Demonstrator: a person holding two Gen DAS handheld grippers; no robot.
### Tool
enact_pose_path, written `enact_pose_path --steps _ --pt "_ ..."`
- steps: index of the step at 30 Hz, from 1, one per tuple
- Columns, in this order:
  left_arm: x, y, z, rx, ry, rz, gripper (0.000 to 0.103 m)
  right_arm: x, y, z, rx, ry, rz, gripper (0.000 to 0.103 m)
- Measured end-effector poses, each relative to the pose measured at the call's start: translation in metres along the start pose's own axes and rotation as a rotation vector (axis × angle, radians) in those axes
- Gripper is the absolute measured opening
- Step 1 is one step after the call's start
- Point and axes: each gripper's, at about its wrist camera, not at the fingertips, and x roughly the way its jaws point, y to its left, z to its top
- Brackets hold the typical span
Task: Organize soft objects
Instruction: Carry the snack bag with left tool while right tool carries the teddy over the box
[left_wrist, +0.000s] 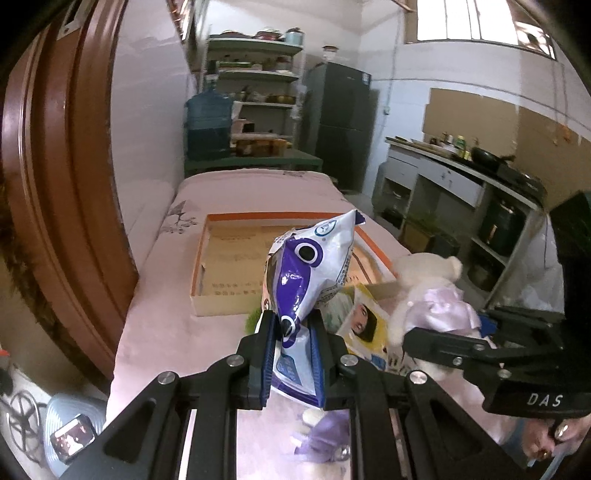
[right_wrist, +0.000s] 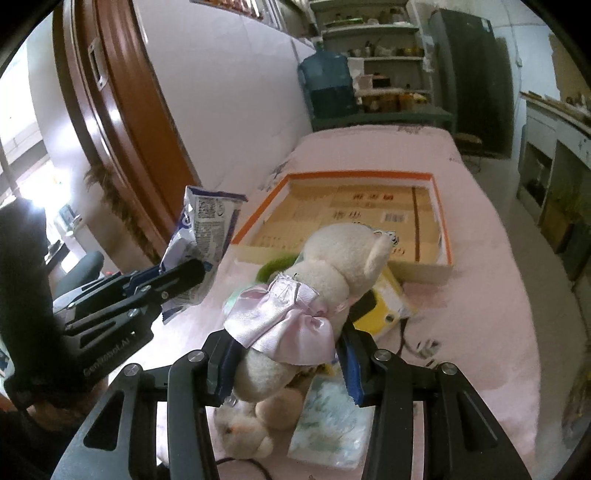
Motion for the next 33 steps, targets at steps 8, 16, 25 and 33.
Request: enact_pose_path --steps 8,16,25,33 --pt "0.008 0.005 0.026 -0.043 0.004 0.024 0.018 -0.014 -0.012 0.032 -0.024 -0.065 -0.041 0.048" --pt "0.02 0.008 0.047 -0.072 0.004 0.042 0.018 -0.011 -0.019 0.057 -0.047 -0.092 -0.058 0.048" --pt "0.046 0.014 0.071 -0.095 0.031 0.053 0.018 0.011 -0.027 0.087 -0.053 -0.092 -0.055 0.047" --pt "0.073 0.029 0.087 -0.142 0.066 0.041 0.018 0.043 -0.04 0.113 -0.029 -0.071 -0.031 0.047"
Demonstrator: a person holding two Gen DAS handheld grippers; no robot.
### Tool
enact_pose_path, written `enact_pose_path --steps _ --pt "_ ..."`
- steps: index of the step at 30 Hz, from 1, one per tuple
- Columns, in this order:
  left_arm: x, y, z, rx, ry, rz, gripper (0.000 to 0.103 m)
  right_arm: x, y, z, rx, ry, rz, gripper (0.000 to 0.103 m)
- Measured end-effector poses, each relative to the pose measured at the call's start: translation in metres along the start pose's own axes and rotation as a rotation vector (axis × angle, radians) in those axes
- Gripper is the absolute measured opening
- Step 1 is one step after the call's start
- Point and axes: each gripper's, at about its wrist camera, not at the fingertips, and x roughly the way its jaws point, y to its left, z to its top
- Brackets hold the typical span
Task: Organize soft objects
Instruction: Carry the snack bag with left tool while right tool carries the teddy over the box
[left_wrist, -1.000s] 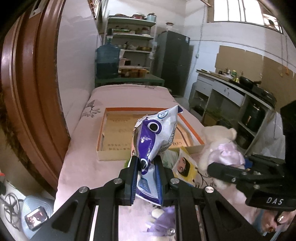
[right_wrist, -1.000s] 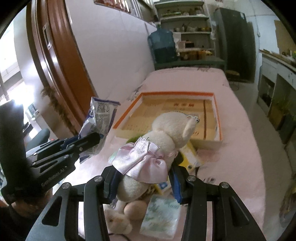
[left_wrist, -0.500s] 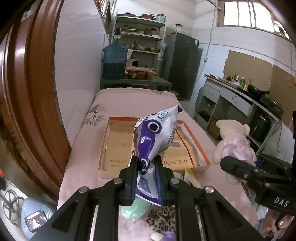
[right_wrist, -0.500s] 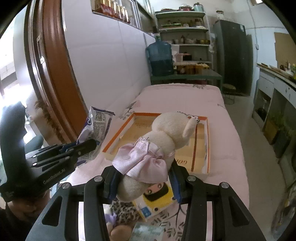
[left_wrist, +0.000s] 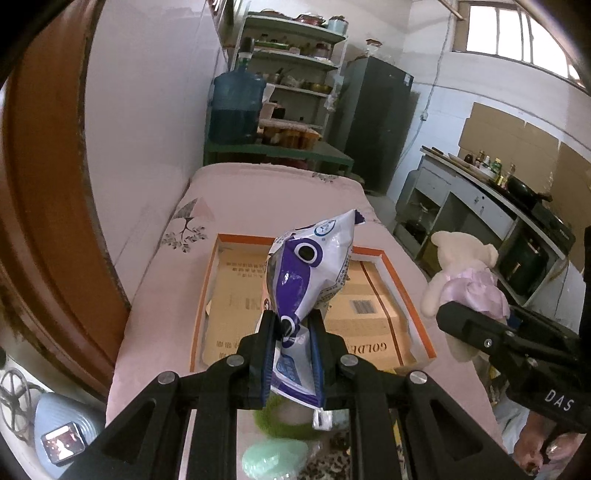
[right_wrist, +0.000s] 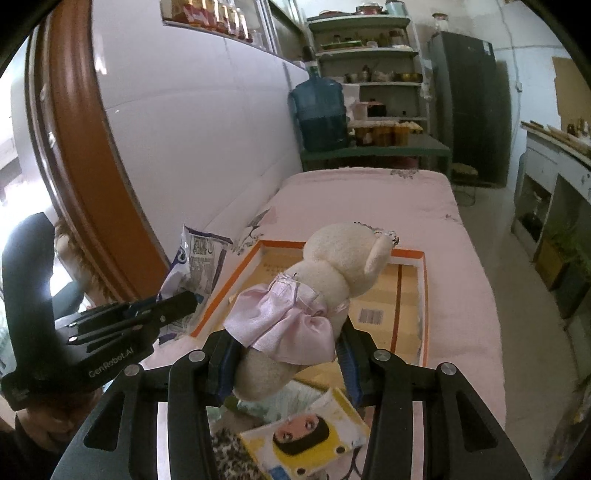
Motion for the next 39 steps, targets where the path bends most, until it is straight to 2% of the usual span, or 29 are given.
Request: enact_pose_path --steps 15,26,39 --pt "0.061 0.013 0.025 -0.029 0.073 0.059 0.018 0.074 -0.036 0.031 0.037 0.077 0.004 0.046" --pt "0.105 0.025 0.031 -0.049 0.154 0.07 0.018 0.104 -0.041 0.033 0.022 0.106 -0.002 0.046" --pt "0.126 0.032 0.037 -0.058 0.172 0.096 0.018 0.13 -0.052 0.038 0.024 0.129 -0.018 0.046"
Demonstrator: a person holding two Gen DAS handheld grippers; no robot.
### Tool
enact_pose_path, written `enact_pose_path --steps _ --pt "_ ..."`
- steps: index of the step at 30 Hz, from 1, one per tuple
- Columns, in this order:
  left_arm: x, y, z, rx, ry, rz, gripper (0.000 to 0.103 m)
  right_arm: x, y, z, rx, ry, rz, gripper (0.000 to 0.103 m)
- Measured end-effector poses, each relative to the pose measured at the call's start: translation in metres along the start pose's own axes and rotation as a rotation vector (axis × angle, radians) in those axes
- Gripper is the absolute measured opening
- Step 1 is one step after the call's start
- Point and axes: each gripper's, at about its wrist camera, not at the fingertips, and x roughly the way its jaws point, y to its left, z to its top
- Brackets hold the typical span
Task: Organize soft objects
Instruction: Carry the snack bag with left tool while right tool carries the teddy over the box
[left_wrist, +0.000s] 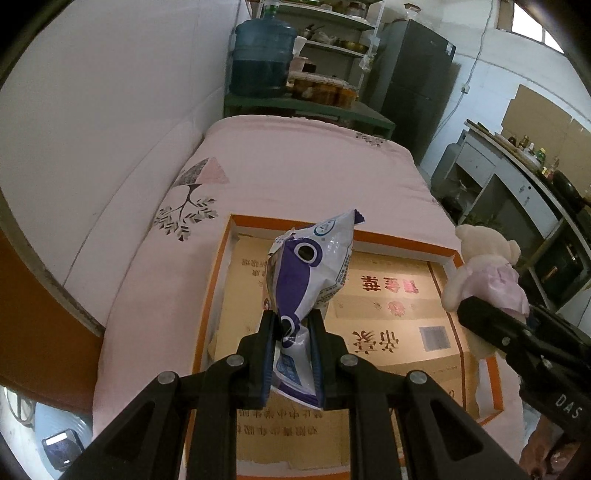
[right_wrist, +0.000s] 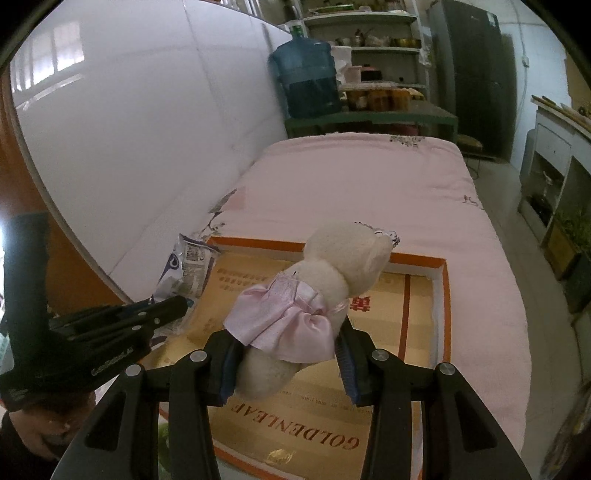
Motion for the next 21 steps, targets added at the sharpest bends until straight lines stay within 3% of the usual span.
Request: enact_pose_path --steps 21 --pt "0.02 -0.005 -0.004 0.024 0.009 0.013 0.018 0.033 -0.018 -0.009 0.013 0.067 -0.036 0.046"
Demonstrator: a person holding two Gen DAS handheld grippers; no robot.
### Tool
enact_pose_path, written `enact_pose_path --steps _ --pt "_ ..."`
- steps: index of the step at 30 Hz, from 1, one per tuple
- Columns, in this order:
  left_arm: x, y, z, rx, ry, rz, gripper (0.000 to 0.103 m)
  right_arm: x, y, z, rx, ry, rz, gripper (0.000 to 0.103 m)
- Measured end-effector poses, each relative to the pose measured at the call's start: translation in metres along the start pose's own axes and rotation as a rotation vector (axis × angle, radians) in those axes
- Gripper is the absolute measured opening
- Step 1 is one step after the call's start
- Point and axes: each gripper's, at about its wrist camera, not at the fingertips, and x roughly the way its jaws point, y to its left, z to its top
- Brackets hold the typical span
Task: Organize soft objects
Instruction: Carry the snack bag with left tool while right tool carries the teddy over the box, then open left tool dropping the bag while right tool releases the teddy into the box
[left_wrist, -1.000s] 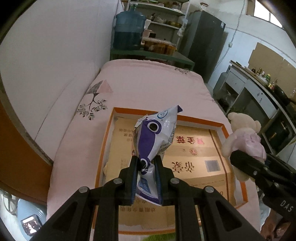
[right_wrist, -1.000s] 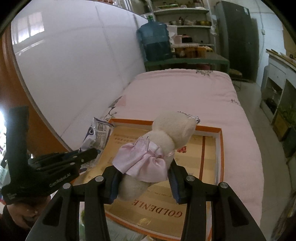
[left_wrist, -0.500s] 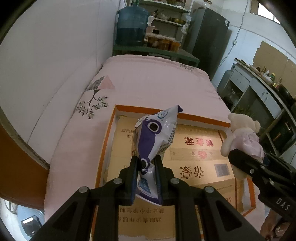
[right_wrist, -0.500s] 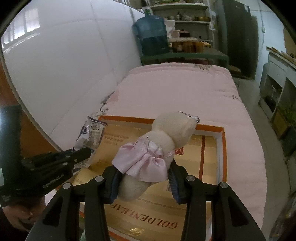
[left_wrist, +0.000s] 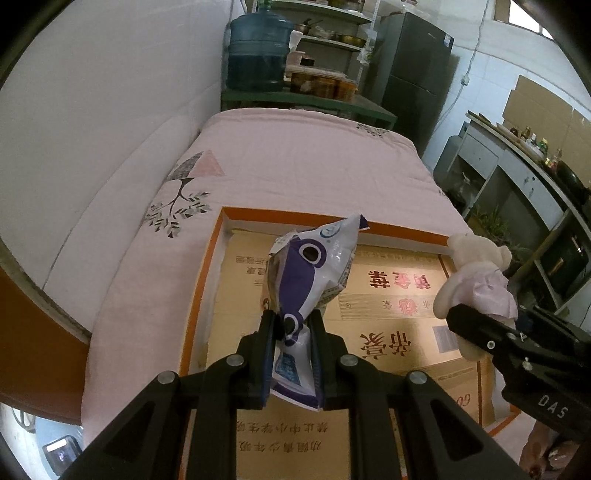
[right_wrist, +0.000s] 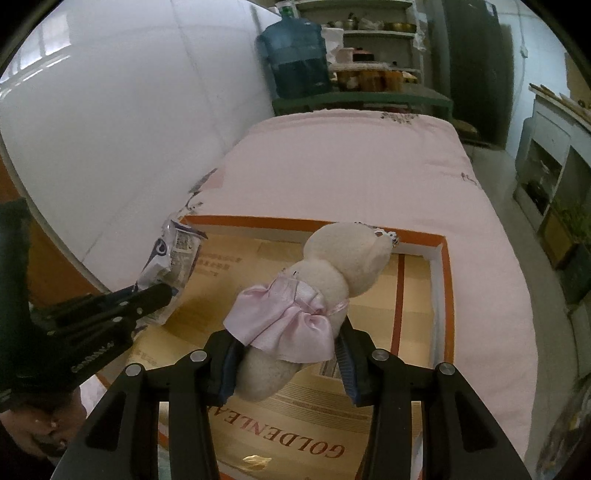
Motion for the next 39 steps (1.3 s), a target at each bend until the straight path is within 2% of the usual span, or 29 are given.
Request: enact_pose_path --steps 11,15,20,25,28,30,32,36,39 --pt "0.005 0.008 0.002 -0.029 0.016 -0.089 0.018 0.008 -0.011 -0.004 0.016 0.02 -0.012 0.046" --pt "0.002 0.007 0.0 -0.017 -0.001 -0.132 0.018 0.01 -0.011 -0.01 0.01 0.028 -0.002 0.046" --pt "0.003 -0.007 -0.005 0.045 0.002 -0.105 0.018 0.017 -0.01 -0.012 0.008 0.045 0.011 0.046" --pt "0.006 -0.013 -0.008 0.045 0.0 -0.095 0.019 0.026 -0.011 -0.018 0.002 0.072 0.01 0.046" --pt "0.008 -0.012 -0.01 0.025 0.006 -0.113 0.025 0.03 -0.013 -0.021 0.007 0.078 0.019 0.048" --pt "0.011 -0.008 -0.011 0.009 0.019 -0.128 0.034 0.031 -0.015 -0.024 0.021 0.079 0.032 0.055" --pt "0.012 -0.006 -0.012 0.002 0.025 -0.126 0.043 0.032 -0.016 -0.023 0.029 0.074 0.029 0.058" --pt "0.012 -0.008 -0.013 0.018 0.036 -0.194 0.057 0.029 -0.014 -0.024 0.026 0.075 0.008 0.066" --pt "0.005 -0.009 -0.014 0.021 0.009 -0.21 0.06 0.025 -0.012 -0.028 0.024 0.071 -0.009 0.071"
